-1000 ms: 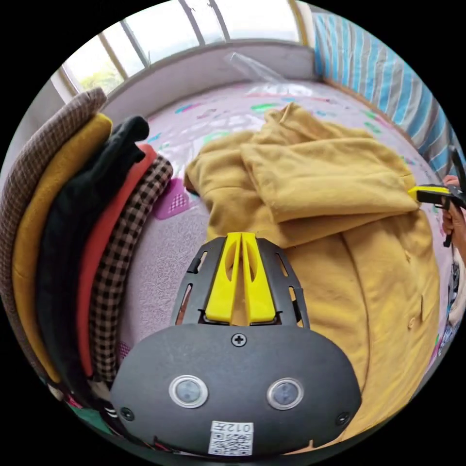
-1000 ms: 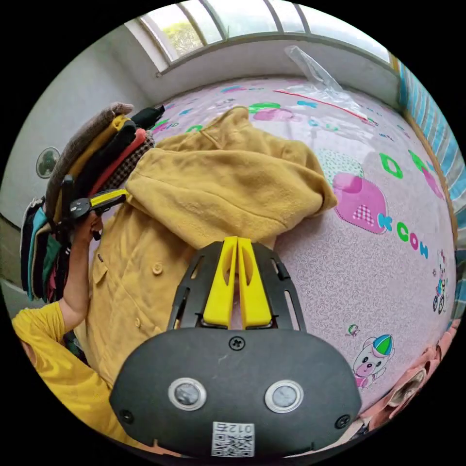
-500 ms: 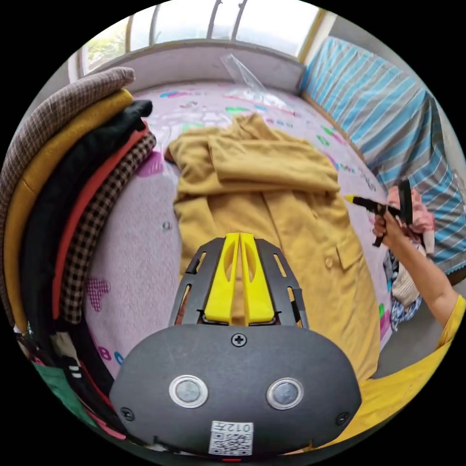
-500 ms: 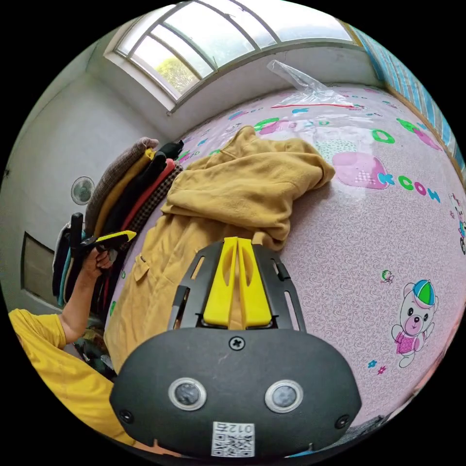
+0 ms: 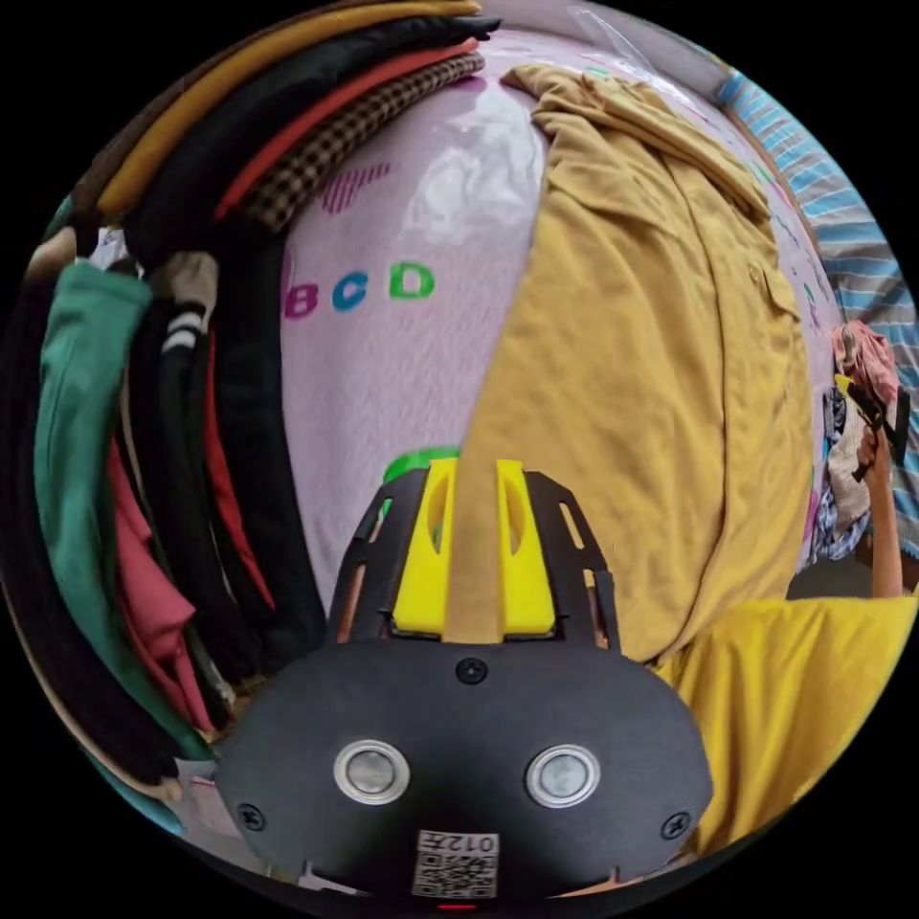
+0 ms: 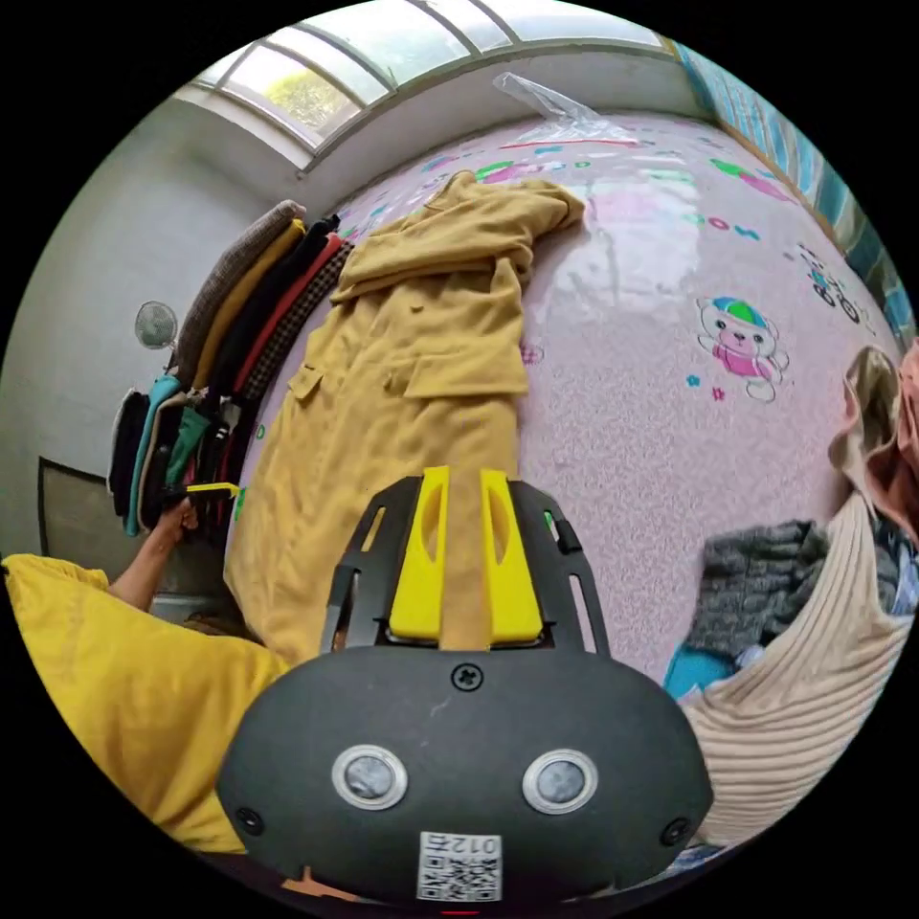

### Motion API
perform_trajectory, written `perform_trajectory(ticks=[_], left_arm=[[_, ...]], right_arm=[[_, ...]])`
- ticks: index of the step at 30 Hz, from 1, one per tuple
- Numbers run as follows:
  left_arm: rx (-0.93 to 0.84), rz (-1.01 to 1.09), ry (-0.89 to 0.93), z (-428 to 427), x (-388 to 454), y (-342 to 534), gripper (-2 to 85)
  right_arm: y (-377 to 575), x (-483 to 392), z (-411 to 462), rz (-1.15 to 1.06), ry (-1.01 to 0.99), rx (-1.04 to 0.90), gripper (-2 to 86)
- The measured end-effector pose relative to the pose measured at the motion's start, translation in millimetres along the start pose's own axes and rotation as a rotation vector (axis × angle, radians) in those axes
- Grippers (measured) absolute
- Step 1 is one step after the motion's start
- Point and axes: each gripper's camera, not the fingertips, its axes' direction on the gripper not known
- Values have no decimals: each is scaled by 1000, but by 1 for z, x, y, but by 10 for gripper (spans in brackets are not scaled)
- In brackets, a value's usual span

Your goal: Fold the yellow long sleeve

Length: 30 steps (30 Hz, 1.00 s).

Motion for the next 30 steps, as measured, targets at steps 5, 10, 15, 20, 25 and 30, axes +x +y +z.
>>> perform_trajectory(ticks=[5, 10, 15, 20, 25, 30], left_arm=[[-145, 29, 110, 37, -43, 69, 135], [-143, 63, 182, 48, -60, 82, 137], [-206, 181, 162, 57, -54, 88, 131], [-208, 212, 87, 65, -52, 97, 94], [-270, 166, 86, 74, -52, 95, 35], [-254, 189, 99, 76, -41, 114, 16]], right_arm=[[153, 26, -1, 222, -54, -160, 115], [211, 33, 5, 300, -129, -200, 131], [239, 24, 16, 300, -215, -258, 129], [267, 10, 31, 299, -159, -357, 67], [259, 6, 21, 218, -103, -408, 33], [260, 15, 4, 171, -120, -445, 24]])
